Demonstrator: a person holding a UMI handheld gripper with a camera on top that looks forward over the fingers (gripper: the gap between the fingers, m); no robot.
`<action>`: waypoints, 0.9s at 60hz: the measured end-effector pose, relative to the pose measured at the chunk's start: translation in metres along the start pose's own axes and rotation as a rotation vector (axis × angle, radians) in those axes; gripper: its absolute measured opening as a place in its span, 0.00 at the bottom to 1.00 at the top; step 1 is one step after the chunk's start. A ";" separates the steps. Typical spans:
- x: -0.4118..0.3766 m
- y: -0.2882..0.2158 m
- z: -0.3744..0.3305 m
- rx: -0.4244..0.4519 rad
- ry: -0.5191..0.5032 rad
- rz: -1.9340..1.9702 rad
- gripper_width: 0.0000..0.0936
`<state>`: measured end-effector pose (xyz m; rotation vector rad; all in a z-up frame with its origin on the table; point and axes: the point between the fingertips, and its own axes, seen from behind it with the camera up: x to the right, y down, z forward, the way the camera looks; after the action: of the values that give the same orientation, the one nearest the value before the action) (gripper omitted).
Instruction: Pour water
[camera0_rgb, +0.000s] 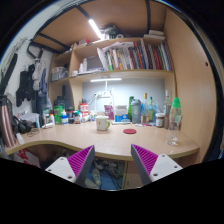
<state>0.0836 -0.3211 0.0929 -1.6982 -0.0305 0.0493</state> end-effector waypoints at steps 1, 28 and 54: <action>-0.001 0.001 0.000 -0.002 -0.002 -0.001 0.85; 0.011 0.025 -0.030 -0.023 0.029 -0.026 0.85; 0.176 -0.016 0.055 0.084 0.237 -0.045 0.85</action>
<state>0.2571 -0.2562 0.0996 -1.6092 0.1092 -0.1822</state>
